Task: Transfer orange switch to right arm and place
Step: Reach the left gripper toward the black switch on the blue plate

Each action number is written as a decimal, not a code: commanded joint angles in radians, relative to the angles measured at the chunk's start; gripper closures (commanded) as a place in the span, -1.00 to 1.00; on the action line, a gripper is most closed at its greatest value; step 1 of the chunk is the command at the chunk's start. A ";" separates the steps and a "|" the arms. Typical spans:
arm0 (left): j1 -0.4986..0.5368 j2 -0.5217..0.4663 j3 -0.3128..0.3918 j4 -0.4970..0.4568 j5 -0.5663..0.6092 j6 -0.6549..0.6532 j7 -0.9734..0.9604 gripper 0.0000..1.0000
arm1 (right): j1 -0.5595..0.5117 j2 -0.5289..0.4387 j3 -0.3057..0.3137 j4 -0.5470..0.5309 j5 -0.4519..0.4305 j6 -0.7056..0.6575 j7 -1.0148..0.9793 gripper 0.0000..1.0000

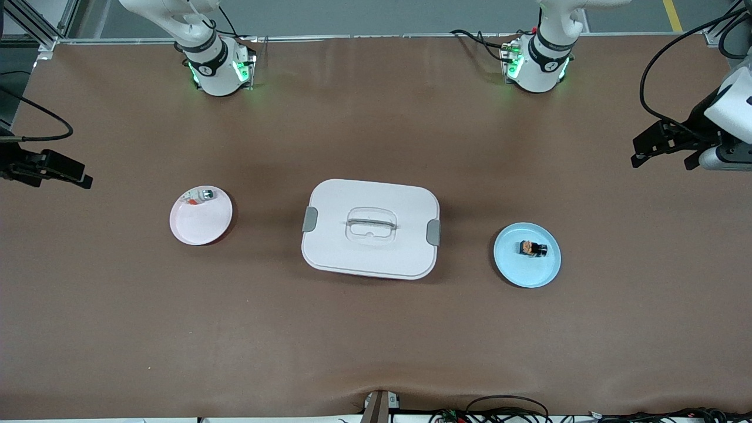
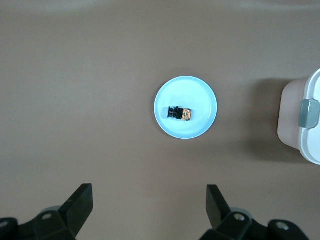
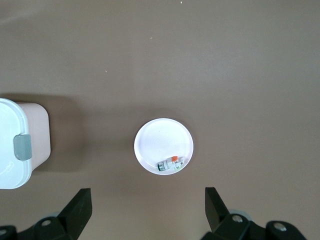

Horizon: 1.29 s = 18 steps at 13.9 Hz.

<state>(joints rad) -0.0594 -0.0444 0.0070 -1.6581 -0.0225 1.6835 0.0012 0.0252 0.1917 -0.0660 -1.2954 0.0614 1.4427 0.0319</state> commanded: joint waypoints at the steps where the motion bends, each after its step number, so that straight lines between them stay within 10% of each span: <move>1: 0.004 0.001 -0.004 0.017 0.013 -0.022 0.002 -1.00 | -0.004 -0.012 0.006 -0.002 -0.040 0.002 -0.017 -1.00; 18: -0.016 0.121 -0.008 -0.077 0.009 0.010 -0.070 -1.00 | -0.018 -0.021 0.000 -0.001 -0.005 -0.019 -0.017 -1.00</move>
<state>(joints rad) -0.0712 0.0695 0.0022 -1.7017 -0.0225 1.6436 -0.0578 0.0210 0.1848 -0.0655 -1.2931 0.0384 1.4343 0.0129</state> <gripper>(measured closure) 0.000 0.000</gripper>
